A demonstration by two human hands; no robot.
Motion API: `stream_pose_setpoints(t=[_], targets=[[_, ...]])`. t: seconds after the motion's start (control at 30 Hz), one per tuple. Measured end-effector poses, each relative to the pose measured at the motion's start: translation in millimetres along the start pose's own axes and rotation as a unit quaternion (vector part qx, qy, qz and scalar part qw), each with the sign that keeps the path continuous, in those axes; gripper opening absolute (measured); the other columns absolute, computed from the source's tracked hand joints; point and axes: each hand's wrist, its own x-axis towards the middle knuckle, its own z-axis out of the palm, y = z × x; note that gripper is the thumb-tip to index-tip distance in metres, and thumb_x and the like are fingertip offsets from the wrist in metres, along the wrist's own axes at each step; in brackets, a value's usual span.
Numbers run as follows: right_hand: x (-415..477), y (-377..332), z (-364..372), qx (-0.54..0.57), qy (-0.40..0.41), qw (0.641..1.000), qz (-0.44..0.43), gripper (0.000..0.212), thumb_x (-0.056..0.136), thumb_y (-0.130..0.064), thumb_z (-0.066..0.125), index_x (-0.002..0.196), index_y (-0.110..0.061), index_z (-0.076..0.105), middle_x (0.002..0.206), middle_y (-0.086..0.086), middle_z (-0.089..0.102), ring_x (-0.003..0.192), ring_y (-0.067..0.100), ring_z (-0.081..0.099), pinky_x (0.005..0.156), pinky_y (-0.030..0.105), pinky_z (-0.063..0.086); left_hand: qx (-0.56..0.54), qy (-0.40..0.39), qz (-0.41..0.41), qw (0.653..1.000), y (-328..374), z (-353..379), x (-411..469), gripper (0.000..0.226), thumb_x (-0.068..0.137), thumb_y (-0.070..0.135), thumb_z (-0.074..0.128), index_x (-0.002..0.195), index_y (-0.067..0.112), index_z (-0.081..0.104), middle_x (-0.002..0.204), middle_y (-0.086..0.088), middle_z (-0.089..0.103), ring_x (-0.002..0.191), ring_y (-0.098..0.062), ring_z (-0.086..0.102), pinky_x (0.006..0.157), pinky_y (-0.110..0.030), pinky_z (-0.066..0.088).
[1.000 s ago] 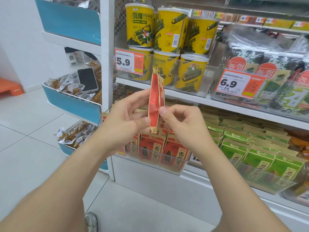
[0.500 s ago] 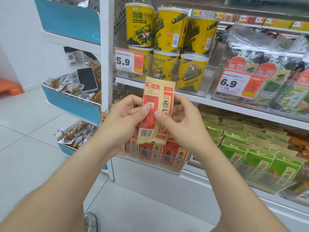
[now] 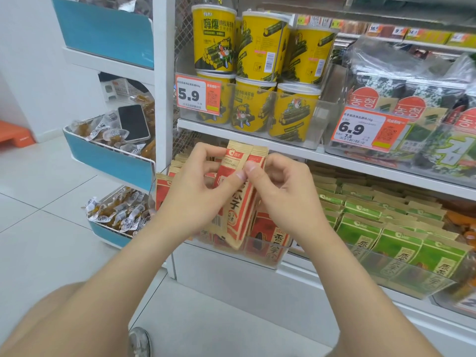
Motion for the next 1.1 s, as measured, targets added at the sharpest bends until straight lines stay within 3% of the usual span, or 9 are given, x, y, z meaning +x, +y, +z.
stream_pose_setpoints(t=[0.07, 0.17, 0.33, 0.47, 0.6, 0.83, 1.0, 1.1], targets=[[-0.2, 0.0, 1.0, -0.011, 0.003, 1.000, -0.005, 0.028, 0.105, -0.045, 0.063, 0.091, -0.022, 0.073, 0.079, 0.010, 0.077, 0.077, 0.045, 0.072, 0.065, 0.063, 0.060, 0.034, -0.005, 0.014, 0.999, -1.1, 0.8, -1.1, 0.046, 0.092, 0.054, 0.074, 0.128, 0.034, 0.054, 0.112, 0.017, 0.076, 0.095, 0.001, 0.075, 0.083, -0.034, 0.065], [-0.8, -0.3, 1.9, -0.059, 0.032, 0.997, -0.029, 0.031, 0.104, -0.035, 0.062, 0.084, -0.013, 0.070, 0.075, 0.006, 0.075, 0.073, 0.034, 0.070, 0.065, 0.053, 0.058, 0.052, -0.019, 0.034, 0.998, -3.0, 1.8, -2.0, 0.045, 0.094, 0.055, 0.071, 0.127, 0.031, 0.051, 0.111, 0.020, 0.076, 0.092, -0.001, 0.076, 0.078, -0.041, 0.067], [-4.6, -0.9, 5.2, -0.131, 0.063, 0.985, -0.091, 0.032, 0.091, -0.042, 0.057, 0.074, -0.014, 0.058, 0.062, -0.002, 0.062, 0.063, 0.027, 0.060, 0.068, 0.050, 0.054, 0.087, -0.043, 0.075, 0.993, -9.0, 3.7, -1.3, 0.030, 0.105, 0.048, 0.057, 0.126, 0.029, 0.046, 0.115, 0.017, 0.075, 0.099, -0.007, 0.075, 0.084, -0.048, 0.064], [-9.7, -8.5, 10.5, -0.149, 0.072, 0.973, -0.161, 0.030, 0.092, -0.029, 0.065, 0.069, -0.017, 0.050, 0.054, -0.008, 0.049, 0.053, 0.019, 0.051, 0.056, 0.041, 0.048, 0.150, -0.014, 0.115, 0.982, -11.3, 10.5, -5.2, 0.014, 0.110, 0.038, 0.044, 0.117, 0.026, 0.040, 0.087, 0.003, 0.067, 0.073, -0.011, 0.064, 0.066, -0.047, 0.054], [-10.8, -9.7, 10.2, -0.153, 0.095, 0.966, -0.188, 0.030, 0.093, -0.023, 0.069, 0.070, -0.017, 0.052, 0.055, -0.011, 0.051, 0.054, 0.017, 0.054, 0.054, 0.035, 0.046, 0.128, -0.016, 0.114, 0.985, -8.1, 15.1, -8.1, 0.012, 0.114, 0.033, 0.039, 0.111, 0.022, 0.042, 0.080, 0.001, 0.062, 0.068, -0.014, 0.060, 0.060, -0.043, 0.047], [-8.7, -5.6, 8.5, -0.141, 0.089, 0.972, -0.168, 0.032, 0.100, -0.023, 0.068, 0.071, -0.016, 0.054, 0.055, -0.009, 0.049, 0.053, 0.016, 0.050, 0.053, 0.032, 0.042, 0.123, -0.030, 0.109, 0.986, -8.2, 12.9, -5.6, 0.015, 0.114, 0.038, 0.041, 0.112, 0.025, 0.047, 0.076, -0.001, 0.066, 0.063, -0.017, 0.063, 0.060, -0.053, 0.052], [-3.7, -2.9, 4.4, -0.130, 0.140, 0.975, -0.116, 0.031, 0.107, -0.021, 0.062, 0.076, -0.022, 0.064, 0.060, -0.011, 0.060, 0.057, 0.009, 0.055, 0.059, 0.026, 0.041, 0.072, -0.018, 0.088, 0.993, -6.9, 7.4, -1.8, 0.025, 0.104, 0.046, 0.064, 0.116, 0.030, 0.050, 0.107, 0.013, 0.075, 0.090, -0.005, 0.075, 0.078, -0.045, 0.064], [0.1, -0.4, 6.3, -0.078, 0.179, 0.979, -0.053, 0.021, 0.108, -0.025, 0.058, 0.089, -0.021, 0.067, 0.074, -0.008, 0.072, 0.066, 0.010, 0.067, 0.067, 0.041, 0.056, 0.040, -0.053, 0.043, 0.997, -4.1, 4.9, -1.8, 0.032, 0.102, 0.041, 0.068, 0.123, 0.034, 0.044, 0.110, 0.020, 0.076, 0.091, -0.007, 0.077, 0.082, -0.047, 0.065]])
